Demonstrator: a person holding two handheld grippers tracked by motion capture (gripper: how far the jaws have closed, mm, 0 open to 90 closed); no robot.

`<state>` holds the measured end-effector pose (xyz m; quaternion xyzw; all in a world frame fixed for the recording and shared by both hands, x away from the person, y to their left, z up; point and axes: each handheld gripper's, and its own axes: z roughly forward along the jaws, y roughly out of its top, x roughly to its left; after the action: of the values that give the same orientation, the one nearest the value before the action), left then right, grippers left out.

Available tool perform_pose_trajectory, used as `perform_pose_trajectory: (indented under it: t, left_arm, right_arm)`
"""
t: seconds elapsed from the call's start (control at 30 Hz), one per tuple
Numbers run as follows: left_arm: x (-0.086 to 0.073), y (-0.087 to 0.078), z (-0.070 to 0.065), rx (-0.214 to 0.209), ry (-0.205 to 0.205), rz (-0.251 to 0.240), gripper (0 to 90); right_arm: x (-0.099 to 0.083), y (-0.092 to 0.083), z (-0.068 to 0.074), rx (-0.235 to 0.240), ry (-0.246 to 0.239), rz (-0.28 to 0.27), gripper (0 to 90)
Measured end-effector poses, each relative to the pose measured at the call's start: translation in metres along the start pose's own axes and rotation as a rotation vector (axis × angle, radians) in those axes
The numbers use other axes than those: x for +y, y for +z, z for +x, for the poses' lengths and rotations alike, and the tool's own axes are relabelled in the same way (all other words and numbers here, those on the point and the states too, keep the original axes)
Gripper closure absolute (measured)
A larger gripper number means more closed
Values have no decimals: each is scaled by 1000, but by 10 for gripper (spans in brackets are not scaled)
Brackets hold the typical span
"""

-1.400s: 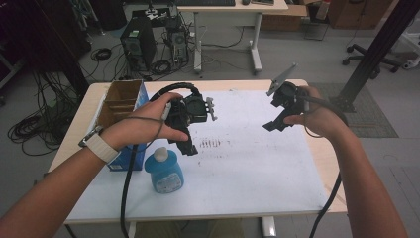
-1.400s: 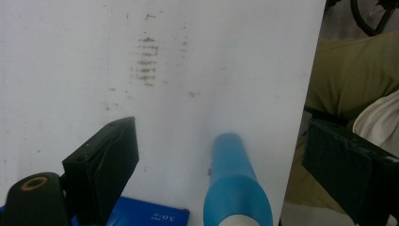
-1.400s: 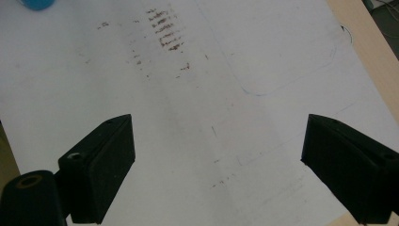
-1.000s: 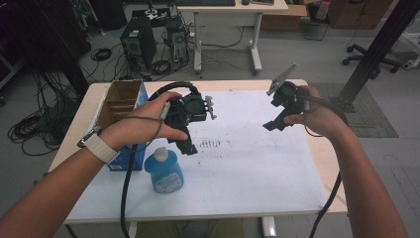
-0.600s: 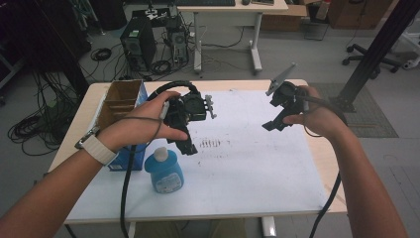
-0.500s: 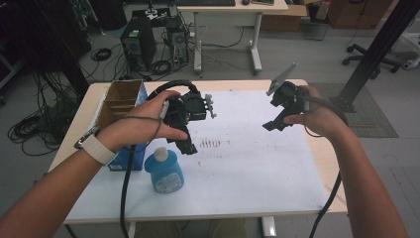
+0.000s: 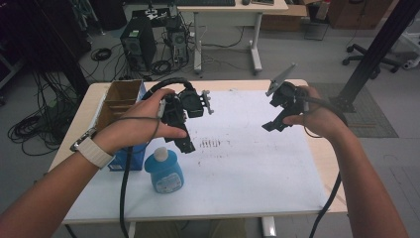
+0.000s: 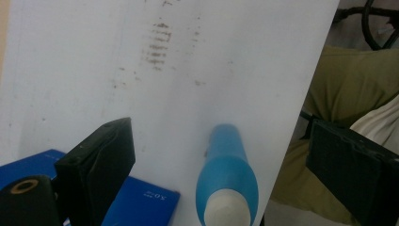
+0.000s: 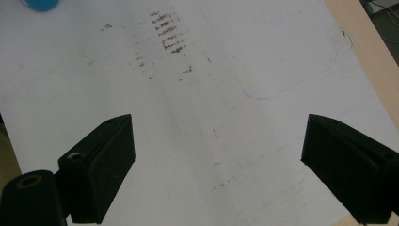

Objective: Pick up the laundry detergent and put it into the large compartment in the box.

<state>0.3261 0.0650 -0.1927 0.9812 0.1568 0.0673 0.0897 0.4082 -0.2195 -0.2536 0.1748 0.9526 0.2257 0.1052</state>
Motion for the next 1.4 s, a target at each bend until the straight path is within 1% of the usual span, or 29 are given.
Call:
perform_pose_trajectory:
  t: [0.03, 0.07, 0.17, 0.2, 0.33, 0.37, 0.4, 0.67, 0.77, 0.8, 0.97, 1.03, 1.1, 1.17, 1.3, 1.4]
  left_arm:
    - [0, 0, 0, 0, 0, 0, 88]
    - [-1, -2, 1, 4, -14, -2, 88]
    - [-3, -3, 1, 4, -21, 2, 87]
    - [-4, -4, 1, 6, -29, 7, 87]
    - [-7, -4, 2, 8, -37, 17, 88]
    - [-8, -5, 2, 4, -40, 23, 88]
    - [-10, -6, 2, 2, -47, 20, 88]
    - [-15, -4, 2, -16, -54, 42, 89]
    - [-18, -5, 3, -23, -49, 44, 90]
    - [-21, -6, 3, -32, -53, 43, 90]
    - [-25, -6, 3, -33, -57, 47, 89]
    - [-28, -4, 3, -36, -70, 57, 88]
    - [-28, -3, 3, -35, -65, 56, 88]
    - [-30, -3, 2, -35, -72, 54, 88]
    - [-33, -3, 2, -36, -70, 52, 88]
    - [-35, -2, 1, -45, -69, 49, 89]
  right_arm:
    - [0, 0, 0, 0, 0, 0, 103]
    - [0, 0, 1, 0, 1, 1, 103]
    - [0, -1, 1, -1, 0, -1, 103]
    - [1, -1, 1, 0, -1, -3, 103]
    - [1, -2, 2, -3, -2, -5, 103]
    - [2, -2, 2, -3, -1, -6, 103]
    - [2, -3, 2, -3, -2, -6, 103]
    - [4, -3, 2, -4, -8, -7, 103]
    - [4, -2, 2, -3, -8, -5, 103]
    - [4, -2, 3, -4, -8, -6, 103]
    - [4, -3, 3, -5, -8, -7, 103]
    - [5, -3, 3, -5, -6, -7, 103]
    - [5, -3, 3, -6, -7, -9, 103]
    - [5, -3, 4, -5, -8, -10, 103]
    - [5, -2, 4, -4, -9, -8, 103]
    - [6, -3, 4, -5, -8, -8, 103]
